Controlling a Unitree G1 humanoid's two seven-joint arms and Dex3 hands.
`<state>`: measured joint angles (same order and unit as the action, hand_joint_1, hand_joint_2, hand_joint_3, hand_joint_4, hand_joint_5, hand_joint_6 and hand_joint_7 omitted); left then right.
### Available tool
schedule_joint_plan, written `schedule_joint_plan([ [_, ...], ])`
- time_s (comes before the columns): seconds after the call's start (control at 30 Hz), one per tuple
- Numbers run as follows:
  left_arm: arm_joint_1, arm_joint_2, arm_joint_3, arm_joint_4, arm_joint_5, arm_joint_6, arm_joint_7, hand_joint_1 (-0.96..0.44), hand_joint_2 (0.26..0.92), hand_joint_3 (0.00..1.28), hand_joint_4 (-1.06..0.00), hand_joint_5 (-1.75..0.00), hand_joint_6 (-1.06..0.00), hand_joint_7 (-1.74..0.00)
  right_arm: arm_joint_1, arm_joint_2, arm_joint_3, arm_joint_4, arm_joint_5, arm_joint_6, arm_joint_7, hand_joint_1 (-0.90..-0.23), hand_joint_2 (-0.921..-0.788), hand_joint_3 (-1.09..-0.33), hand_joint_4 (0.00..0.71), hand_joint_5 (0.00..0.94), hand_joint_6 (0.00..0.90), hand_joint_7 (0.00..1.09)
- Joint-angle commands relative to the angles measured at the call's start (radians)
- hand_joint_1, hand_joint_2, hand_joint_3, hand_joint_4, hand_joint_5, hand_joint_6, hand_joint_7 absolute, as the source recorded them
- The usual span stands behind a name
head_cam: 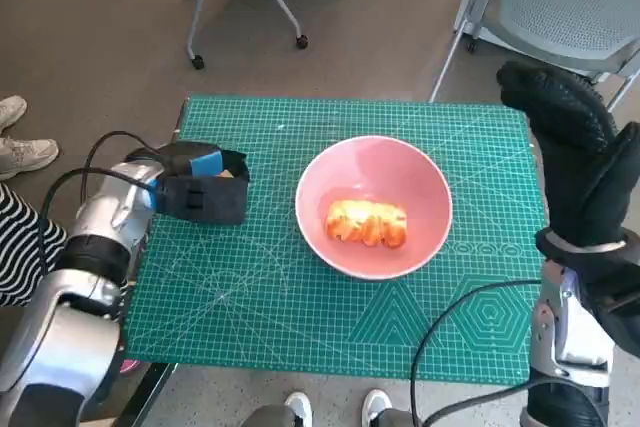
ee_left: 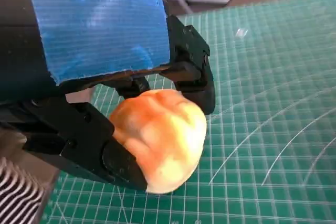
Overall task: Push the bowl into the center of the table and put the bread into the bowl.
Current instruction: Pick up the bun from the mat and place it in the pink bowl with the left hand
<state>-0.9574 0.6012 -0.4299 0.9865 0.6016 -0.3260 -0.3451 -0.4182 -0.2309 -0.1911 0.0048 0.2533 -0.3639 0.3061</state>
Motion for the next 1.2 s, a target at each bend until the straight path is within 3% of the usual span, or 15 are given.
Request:
schedule_joint_plan([
  [0.03, 0.053, 0.063, 0.128, -0.303, -0.133, -0.003, -0.056, 0.0, 0.909, 0.02, -0.81, -1.05, -0.66, -1.11, 0.017, -0.001, 0.004, -0.001, 0.004, 0.022, -0.002, -0.684, -0.921, -0.748, 0.17, 0.0, 0.036, 0.56],
  [0.37, 0.136, 0.039, 0.288, -0.79, -0.281, 0.056, -0.058, 0.0, 0.888, 0.0, -0.89, -0.89, -0.72, -1.12, 0.007, 0.0, 0.007, 0.007, 0.005, 0.026, 0.001, -0.678, -0.921, -0.749, 0.169, 0.0, 0.034, 0.56],
  [0.67, 0.14, -0.064, 0.244, -0.99, -0.255, 0.091, -0.044, 0.0, 0.884, 0.0, -0.89, -0.92, -0.73, -1.09, 0.005, 0.004, 0.014, 0.015, -0.002, 0.023, 0.0, -0.683, -0.921, -0.748, 0.17, 0.001, 0.033, 0.56],
  [1.03, 0.117, -0.183, 0.136, -0.947, -0.216, 0.142, -0.093, 0.0, 0.88, 0.0, -0.91, -0.95, -0.73, -1.02, 0.01, 0.003, 0.022, 0.007, -0.009, 0.022, -0.003, -0.681, -0.921, -0.746, 0.177, 0.004, 0.033, 0.56],
  [1.2, 0.093, -0.237, 0.091, -0.816, -0.222, 0.077, -0.098, 0.0, 0.896, 0.01, -0.85, -1.04, -0.7, -1.03, 0.011, -0.001, 0.017, 0.01, 0.003, 0.023, 0.003, -0.681, -0.921, -0.745, 0.177, 0.004, 0.032, 0.56],
])
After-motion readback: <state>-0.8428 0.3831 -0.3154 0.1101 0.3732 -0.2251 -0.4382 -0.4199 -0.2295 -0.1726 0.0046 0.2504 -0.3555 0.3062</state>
